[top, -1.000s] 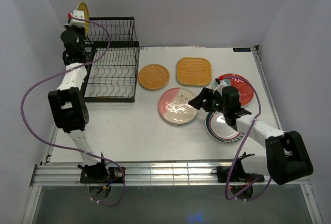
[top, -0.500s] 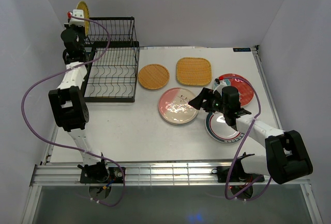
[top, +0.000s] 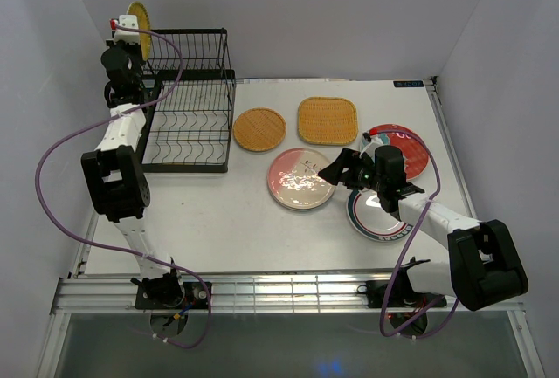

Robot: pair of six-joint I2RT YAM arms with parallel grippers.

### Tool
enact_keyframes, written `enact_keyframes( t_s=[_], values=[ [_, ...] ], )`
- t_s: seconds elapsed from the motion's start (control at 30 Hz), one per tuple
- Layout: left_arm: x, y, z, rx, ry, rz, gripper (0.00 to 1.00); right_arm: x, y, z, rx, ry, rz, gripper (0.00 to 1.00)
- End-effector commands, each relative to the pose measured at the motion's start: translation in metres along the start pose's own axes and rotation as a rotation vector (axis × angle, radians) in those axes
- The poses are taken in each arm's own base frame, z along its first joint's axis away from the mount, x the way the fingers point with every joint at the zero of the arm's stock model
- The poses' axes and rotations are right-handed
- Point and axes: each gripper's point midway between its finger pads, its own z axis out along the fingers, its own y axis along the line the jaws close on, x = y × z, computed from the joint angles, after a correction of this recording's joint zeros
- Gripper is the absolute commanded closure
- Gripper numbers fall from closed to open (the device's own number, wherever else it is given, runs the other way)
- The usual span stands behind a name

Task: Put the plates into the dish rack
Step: Insert the plate into the dish rack.

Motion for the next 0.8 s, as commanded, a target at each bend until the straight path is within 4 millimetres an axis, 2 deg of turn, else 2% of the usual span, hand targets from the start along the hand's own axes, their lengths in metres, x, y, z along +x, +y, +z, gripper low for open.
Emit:
enact_keyframes(
  t_s=[0.0,0.6,0.77],
  values=[
    [-0.009,0.013,-0.002,-0.024,0.014,-0.009,0.84,-0.020,0.017,0.001,-0.054,-0.052,-0.037,0.14],
    [-0.025,0.013,-0.007,0.003,0.004,-0.037,0.88,-0.020,0.017,0.001,-0.056,-0.049,-0.036,0.14],
    [-0.039,0.013,-0.004,0.000,-0.017,-0.021,0.88,-0.020,0.017,0.002,-0.057,-0.048,-0.036,0.14]
  ],
)
